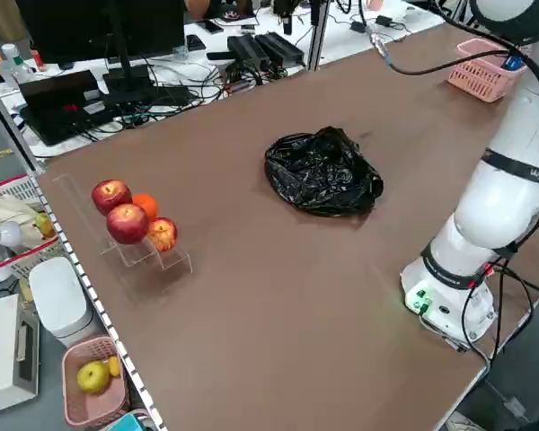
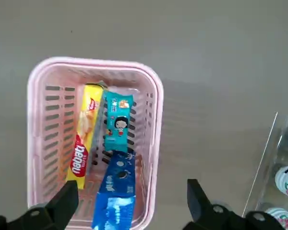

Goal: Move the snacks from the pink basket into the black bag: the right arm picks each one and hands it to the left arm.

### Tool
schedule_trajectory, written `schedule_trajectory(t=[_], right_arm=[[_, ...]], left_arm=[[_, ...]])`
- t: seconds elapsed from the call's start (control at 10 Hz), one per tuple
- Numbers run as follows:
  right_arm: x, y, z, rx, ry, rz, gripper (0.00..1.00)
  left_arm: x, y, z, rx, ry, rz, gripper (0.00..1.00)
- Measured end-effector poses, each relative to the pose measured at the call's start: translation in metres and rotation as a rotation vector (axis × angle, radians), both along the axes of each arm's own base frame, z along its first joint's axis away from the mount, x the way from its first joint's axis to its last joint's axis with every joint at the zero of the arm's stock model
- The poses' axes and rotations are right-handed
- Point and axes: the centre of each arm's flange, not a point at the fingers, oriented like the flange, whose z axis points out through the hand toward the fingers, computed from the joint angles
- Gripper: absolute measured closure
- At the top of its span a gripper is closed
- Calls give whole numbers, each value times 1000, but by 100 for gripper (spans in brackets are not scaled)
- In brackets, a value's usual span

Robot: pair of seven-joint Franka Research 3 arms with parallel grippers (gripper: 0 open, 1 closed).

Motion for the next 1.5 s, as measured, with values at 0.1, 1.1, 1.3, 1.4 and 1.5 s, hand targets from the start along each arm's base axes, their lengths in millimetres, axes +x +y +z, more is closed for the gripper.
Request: schedule_trajectory(t=[0.1,1.1,1.3,1.4,1.5], right_arm=[[-7,-5,-13,25,17,-23,0],[-36,7,-79,88,55,-56,0],[-38,17,-88,82,40,-35,0],[-40,18,-92,82,41,-34,0],[-41,18,-93,82,40,-34,0]], left_arm=[[10,-1,-13,-3,-9,2,0],[19,9,-21,-5,-29,28,0],[19,16,-21,-4,-29,41,0],[19,18,-21,-4,-29,44,0],[19,18,-21,-3,-29,42,0]])
